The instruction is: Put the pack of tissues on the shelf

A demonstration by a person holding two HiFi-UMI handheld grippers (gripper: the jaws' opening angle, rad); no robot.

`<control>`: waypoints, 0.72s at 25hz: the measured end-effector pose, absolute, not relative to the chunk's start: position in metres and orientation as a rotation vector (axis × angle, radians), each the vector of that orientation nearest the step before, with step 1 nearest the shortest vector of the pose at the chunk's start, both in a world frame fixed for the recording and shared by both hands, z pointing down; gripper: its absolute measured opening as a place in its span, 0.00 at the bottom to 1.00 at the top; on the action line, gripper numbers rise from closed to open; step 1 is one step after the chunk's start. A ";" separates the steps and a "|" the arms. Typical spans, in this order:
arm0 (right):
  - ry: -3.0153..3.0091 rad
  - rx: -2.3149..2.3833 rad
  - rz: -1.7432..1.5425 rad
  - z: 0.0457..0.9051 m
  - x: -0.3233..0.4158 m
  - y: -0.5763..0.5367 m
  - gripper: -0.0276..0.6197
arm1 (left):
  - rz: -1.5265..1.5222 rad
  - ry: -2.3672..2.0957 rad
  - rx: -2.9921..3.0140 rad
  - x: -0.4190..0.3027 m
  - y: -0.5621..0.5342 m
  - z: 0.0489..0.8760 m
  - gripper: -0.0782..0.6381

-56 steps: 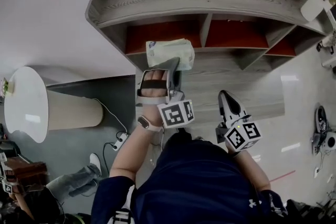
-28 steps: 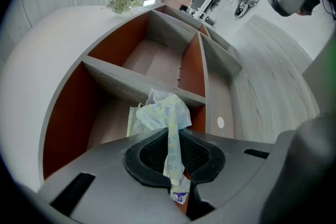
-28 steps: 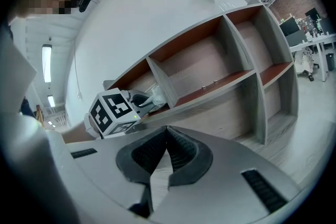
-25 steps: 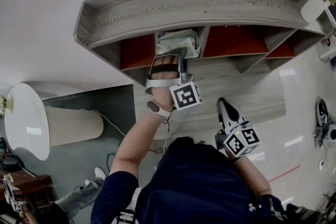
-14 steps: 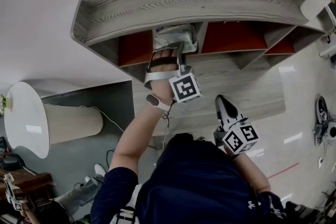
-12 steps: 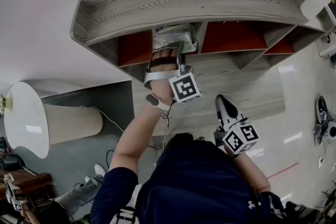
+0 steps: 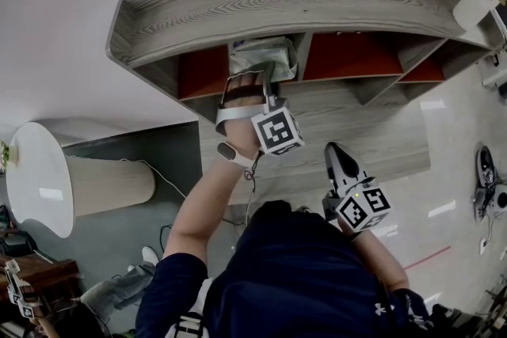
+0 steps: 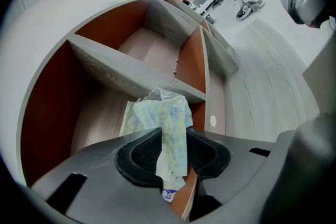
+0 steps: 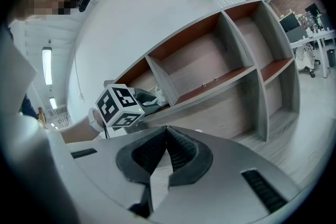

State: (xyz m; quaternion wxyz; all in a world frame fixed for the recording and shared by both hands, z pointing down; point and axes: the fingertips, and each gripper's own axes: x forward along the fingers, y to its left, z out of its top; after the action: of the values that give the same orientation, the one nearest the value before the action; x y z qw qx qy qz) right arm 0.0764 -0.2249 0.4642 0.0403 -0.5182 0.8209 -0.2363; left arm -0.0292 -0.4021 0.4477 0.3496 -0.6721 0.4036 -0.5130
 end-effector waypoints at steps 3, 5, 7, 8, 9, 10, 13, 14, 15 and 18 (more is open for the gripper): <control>2.523 -1.584 -0.727 0.465 0.076 -0.224 0.06 | -1.352 1.031 -1.820 -0.030 -0.398 0.450 0.32; 2.516 -1.585 -0.738 0.465 0.077 -0.223 0.06 | -1.366 1.017 -1.867 -0.031 -0.395 0.452 0.33; 2.514 -1.585 -0.740 0.465 0.077 -0.223 0.06 | -1.383 0.999 -1.885 -0.031 -0.393 0.453 0.36; 2.516 -1.583 -0.737 0.465 0.077 -0.223 0.06 | -1.393 0.989 -1.890 -0.031 -0.392 0.453 0.38; 2.519 -1.580 -0.732 0.465 0.077 -0.223 0.06 | -1.403 0.979 -1.896 -0.031 -0.391 0.453 0.40; 2.523 -1.576 -0.727 0.464 0.077 -0.224 0.06 | -1.412 0.969 -1.907 -0.030 -0.390 0.453 0.42; 2.528 -1.574 -0.722 0.463 0.077 -0.222 0.06 | -1.417 0.940 -1.957 -0.027 -0.384 0.456 0.48; 2.530 -1.573 -0.718 0.462 0.076 -0.221 0.06 | -1.408 0.938 -1.966 -0.026 -0.382 0.456 0.50; 2.530 -1.573 -0.715 0.462 0.076 -0.221 0.06 | -1.396 0.940 -1.965 -0.026 -0.381 0.454 0.51; 2.521 -1.580 -0.720 0.461 0.076 -0.219 0.06 | -1.358 0.956 -1.947 -0.024 -0.378 0.447 0.53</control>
State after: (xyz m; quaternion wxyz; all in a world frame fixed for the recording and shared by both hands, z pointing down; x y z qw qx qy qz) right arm 0.0759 -0.2186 0.4613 0.0405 -0.5158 0.8229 -0.2350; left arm -0.0244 -0.3779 0.4475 0.2870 -0.7288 0.3579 -0.5084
